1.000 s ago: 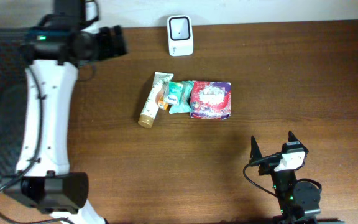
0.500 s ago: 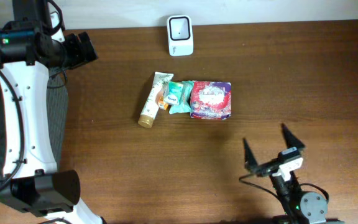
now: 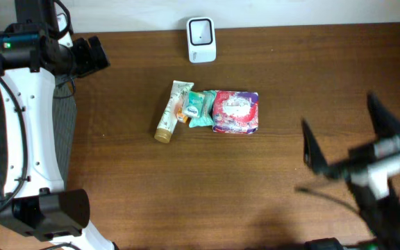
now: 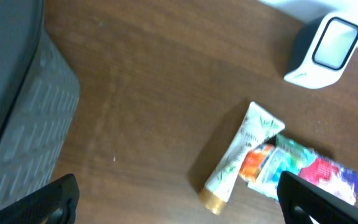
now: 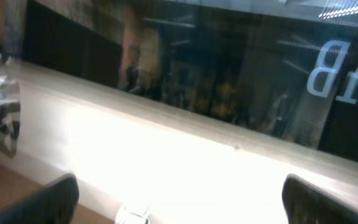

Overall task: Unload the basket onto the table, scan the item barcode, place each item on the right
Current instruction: 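Reach the right gripper to the red-purple box and grasp it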

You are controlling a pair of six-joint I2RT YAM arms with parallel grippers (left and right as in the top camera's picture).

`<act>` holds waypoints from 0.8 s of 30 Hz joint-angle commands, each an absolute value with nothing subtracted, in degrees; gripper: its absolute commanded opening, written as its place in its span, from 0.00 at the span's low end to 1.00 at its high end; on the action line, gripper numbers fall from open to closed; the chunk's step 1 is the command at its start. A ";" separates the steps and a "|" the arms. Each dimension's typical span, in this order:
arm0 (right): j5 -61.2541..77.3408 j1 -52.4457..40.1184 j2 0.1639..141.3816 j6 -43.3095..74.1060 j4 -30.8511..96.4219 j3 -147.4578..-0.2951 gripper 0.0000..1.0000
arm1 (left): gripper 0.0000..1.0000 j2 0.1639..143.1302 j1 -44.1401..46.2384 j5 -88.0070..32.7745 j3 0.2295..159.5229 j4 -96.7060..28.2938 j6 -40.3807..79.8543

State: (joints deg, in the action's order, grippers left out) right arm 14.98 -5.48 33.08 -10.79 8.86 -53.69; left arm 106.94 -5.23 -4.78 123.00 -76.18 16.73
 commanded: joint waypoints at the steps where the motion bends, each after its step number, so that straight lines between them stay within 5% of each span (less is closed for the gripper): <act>1: 14.35 -5.17 53.95 -12.21 29.19 -75.09 0.99 | 0.99 106.74 -5.43 -4.67 123.52 -76.18 16.67; 7: 30.85 -5.17 84.16 -11.35 64.12 -101.06 0.99 | 0.99 106.74 -5.43 -4.67 123.52 -76.18 16.67; 12: 21.37 -2.48 101.80 1.08 64.10 -101.06 0.99 | 0.99 106.74 -5.43 -4.67 123.52 -76.16 16.67; 19: 48.05 3.68 122.96 -14.72 65.19 -101.06 0.92 | 0.99 106.74 -5.43 -4.67 123.52 -76.18 16.67; 24: 48.40 2.33 130.39 -14.68 64.58 -101.06 0.81 | 0.99 106.74 -5.43 -4.67 123.52 -76.18 16.67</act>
State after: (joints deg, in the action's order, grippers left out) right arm 45.30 3.31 128.73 -12.71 64.90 -100.18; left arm 106.98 -5.23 -4.86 123.00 -76.29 16.75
